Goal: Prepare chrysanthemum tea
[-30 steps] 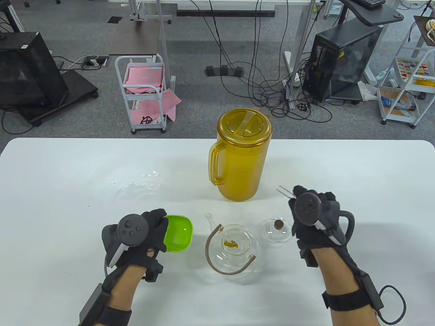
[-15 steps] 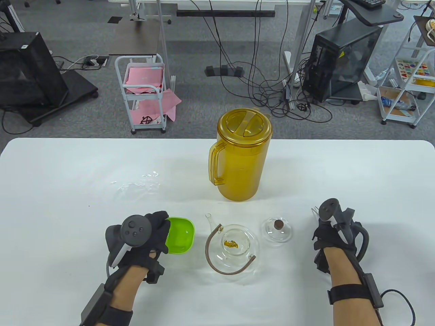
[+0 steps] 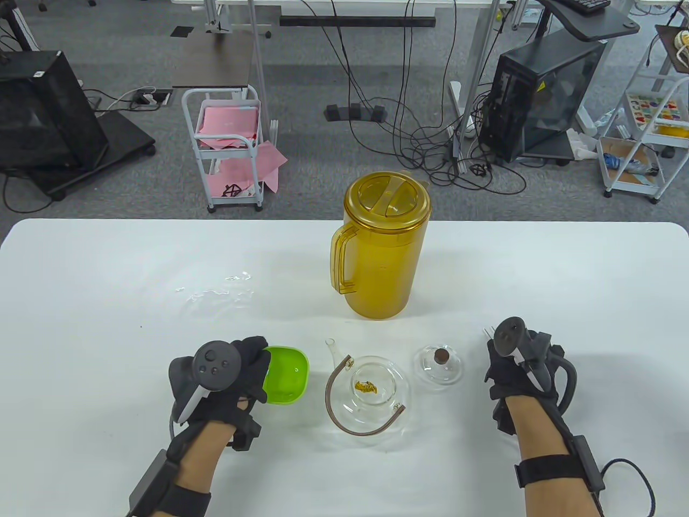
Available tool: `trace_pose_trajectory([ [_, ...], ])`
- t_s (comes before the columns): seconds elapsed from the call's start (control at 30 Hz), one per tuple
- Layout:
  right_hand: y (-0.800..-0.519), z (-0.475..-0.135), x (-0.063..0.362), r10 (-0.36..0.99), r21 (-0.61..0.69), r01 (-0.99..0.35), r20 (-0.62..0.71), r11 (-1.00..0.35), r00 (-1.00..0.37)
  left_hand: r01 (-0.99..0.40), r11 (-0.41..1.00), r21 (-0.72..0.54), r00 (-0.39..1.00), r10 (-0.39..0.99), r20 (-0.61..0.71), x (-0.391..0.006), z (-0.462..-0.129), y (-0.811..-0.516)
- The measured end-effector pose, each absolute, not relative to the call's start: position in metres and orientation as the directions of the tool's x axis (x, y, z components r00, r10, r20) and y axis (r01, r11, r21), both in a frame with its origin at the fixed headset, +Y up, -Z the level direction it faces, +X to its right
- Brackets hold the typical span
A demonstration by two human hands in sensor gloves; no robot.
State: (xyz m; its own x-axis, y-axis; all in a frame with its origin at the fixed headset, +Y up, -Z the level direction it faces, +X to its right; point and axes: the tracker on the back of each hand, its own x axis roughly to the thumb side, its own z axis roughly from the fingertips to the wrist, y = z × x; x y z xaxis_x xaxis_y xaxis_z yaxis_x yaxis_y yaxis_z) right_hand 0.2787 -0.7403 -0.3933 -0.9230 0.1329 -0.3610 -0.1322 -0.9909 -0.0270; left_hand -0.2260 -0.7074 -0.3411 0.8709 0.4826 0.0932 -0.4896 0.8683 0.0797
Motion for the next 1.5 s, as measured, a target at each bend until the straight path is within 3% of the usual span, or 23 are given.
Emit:
trace_pose_trajectory([
  [0.27,-0.699,-0.369,0.245,0.373,-0.226,-0.356,-0.04,-0.907,-0.927,-0.488,0.87,0.075,0.872,0.481,0.091,-0.226,-0.341,-0.708],
  [0.5,-0.684,-0.354,0.215,0.355,-0.271,-0.374,0.118,-0.887,-0.928,-0.48,0.877,0.035,0.877,0.478,0.047,-0.231,-0.345,-0.714],
  [0.9,-0.69,-0.356,0.21,0.331,-0.228,-0.356,0.144,-0.906,-0.933,-0.335,0.902,-0.272,0.936,0.352,0.015,-0.215,-0.355,-0.744],
  [1.2,-0.69,-0.356,0.211,0.332,-0.225,-0.357,0.144,-0.907,-0.932,-0.34,0.843,-0.418,0.929,0.37,-0.008,-0.222,-0.355,-0.743],
  [1.4,-0.684,-0.356,0.21,0.349,-0.239,-0.378,0.154,-0.895,-0.924,-0.501,0.838,-0.215,0.858,0.514,0.008,-0.238,-0.352,-0.719],
  [1.5,-0.683,-0.356,0.213,0.36,-0.243,-0.388,0.155,-0.889,-0.92,-0.61,0.788,-0.085,0.782,0.615,0.098,-0.242,-0.347,-0.698],
])
